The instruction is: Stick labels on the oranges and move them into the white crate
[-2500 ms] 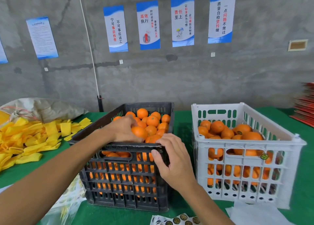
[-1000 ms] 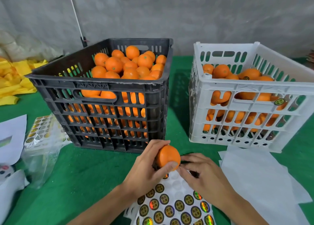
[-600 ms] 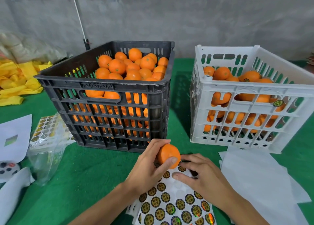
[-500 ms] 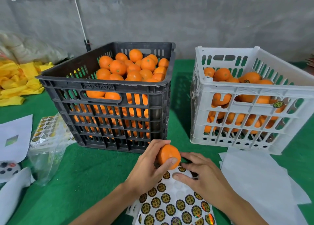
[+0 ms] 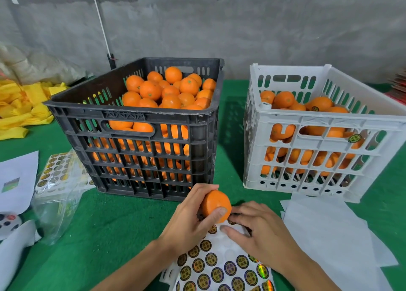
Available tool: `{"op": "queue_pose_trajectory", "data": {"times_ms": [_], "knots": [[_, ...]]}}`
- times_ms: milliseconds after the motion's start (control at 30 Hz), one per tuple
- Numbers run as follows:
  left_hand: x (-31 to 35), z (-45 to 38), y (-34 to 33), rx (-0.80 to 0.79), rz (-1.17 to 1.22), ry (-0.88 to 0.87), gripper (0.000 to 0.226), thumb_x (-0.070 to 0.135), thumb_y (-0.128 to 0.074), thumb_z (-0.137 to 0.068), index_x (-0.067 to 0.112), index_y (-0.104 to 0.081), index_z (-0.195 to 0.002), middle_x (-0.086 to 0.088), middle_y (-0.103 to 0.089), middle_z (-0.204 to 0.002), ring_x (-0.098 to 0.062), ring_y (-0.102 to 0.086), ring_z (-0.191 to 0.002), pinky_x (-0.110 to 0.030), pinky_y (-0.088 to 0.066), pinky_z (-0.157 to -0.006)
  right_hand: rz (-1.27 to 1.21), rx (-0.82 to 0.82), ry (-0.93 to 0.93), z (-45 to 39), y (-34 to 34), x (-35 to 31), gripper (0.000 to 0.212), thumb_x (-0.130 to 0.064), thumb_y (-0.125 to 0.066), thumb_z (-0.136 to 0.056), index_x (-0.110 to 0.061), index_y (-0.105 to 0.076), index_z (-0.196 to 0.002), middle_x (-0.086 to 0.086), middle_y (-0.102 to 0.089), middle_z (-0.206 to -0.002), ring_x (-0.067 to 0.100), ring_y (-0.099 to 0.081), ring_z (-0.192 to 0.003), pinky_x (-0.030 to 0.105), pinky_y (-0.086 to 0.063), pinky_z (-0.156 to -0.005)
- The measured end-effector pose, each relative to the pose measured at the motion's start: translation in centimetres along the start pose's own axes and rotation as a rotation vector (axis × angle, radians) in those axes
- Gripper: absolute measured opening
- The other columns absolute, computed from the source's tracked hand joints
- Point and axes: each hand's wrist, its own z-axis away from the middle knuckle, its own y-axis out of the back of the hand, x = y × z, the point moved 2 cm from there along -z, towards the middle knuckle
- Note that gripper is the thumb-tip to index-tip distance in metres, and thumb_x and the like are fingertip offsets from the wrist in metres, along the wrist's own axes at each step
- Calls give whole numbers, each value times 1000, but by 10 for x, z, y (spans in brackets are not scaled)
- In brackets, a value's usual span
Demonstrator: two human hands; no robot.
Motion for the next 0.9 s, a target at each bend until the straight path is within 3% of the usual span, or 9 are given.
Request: {"op": "queue_pose_trajectory", "data": {"times_ms": [133, 267, 433, 667, 733, 833, 900], "knots": [[-1, -1, 0, 16, -8, -6, 48, 66, -58, -99, 48, -46, -141, 21, -50, -138, -10, -58, -123, -29, -56, -92, -115, -125, -45, 1, -3, 4, 70, -85, -45, -86, -35, -70, -129, -32, -57, -132, -11, -41, -118, 22, -38, -101], [-4, -1, -1, 28, 7, 2, 47, 63, -59, -100, 46, -47, -142, 20, -50, -140, -10, -58, -124, -26, -56, -92, -229, -91, -79, 0, -4, 6, 48, -70, -58, -89, -37, -76, -118, -33, -60, -130, -8, -44, -121, 28, -38, -103], [-5, -2, -1, 35, 4, -13, 47, 63, -59, -99, 48, -47, -141, 22, -50, -139, -7, -58, -124, -17, -53, -90, -380, -16, -185, -3, -8, 7, 20, -48, -72, -90, -39, -80, -106, -32, -65, -120, -7, -49, -120, 23, -43, -102], [-4, -1, 0, 35, 14, -12, 45, 65, -58, -99, 49, -47, -140, 23, -50, -139, -6, -58, -124, -18, -53, -90, -223, -12, -144, -2, -4, 4, 21, -37, -65, -98, -32, -79, -114, -29, -68, -115, -5, -52, -109, 23, -46, -95], [-5, 0, 1, 46, 33, -9, 45, 64, -58, -100, 48, -48, -140, 21, -51, -138, -7, -58, -123, -18, -53, -90, -162, -8, -117, -1, -2, 0, 27, -46, -61, -98, -33, -78, -116, -29, -67, -116, -5, -51, -107, 24, -44, -97], [-5, 1, 0, 79, 103, 8, 46, 62, -58, -100, 42, -51, -141, 15, -55, -133, -14, -62, -118, -30, -58, -89, -119, -13, -92, 0, -7, -15, 56, -76, -45, -90, -39, -72, -122, -31, -61, -121, -6, -44, -108, 22, -37, -97], [-5, 1, 2, 138, 129, 9, 47, 61, -58, -100, 38, -53, -140, 12, -58, -130, -18, -63, -115, -36, -59, -88, -104, -19, -102, 0, -16, -24, 69, -84, -39, -85, -38, -68, -128, -29, -56, -128, -5, -39, -112, 20, -31, -96]]}}
